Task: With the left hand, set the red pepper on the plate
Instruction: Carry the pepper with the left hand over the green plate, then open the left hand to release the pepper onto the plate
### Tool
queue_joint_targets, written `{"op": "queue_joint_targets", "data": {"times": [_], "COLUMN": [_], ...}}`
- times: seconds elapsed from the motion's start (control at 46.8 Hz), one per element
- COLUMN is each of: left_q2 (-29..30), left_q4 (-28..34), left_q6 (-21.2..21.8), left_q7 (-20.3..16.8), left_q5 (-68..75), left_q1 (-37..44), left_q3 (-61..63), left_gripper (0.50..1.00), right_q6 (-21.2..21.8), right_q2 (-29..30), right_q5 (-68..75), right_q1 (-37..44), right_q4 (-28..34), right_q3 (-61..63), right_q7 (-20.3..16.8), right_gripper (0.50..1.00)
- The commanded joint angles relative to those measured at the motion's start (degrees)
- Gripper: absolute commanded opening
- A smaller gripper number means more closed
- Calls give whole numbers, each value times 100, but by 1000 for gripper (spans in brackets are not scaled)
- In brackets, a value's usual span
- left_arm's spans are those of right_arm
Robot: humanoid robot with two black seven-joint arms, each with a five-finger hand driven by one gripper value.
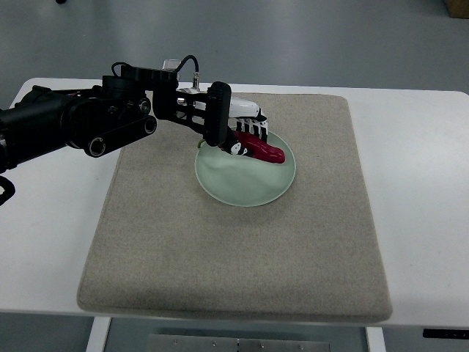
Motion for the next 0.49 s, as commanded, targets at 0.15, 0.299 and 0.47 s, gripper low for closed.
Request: {"op": "queue_joint_targets", "data": {"times": [0.15, 0.299, 0.47], "left_q2": [0, 0, 9], "left_q4": [-24, -15, 81], "left_q6": [17, 25, 78], "left_q7": [-58, -66, -58], "left_q5": [-18, -27, -97], "left_q1": [7, 24, 7], "left_q3": [0, 0, 0], "left_gripper": [763, 795, 848], "right_q6": [0, 0, 0], "right_q2": [0, 0, 0], "right_q5": [0, 0, 0], "right_q1": [0, 0, 0], "right_q4": [0, 0, 0], "right_q3": [-4, -3, -4], "right_q7": [0, 0, 0], "right_gripper": [932, 932, 932]}}
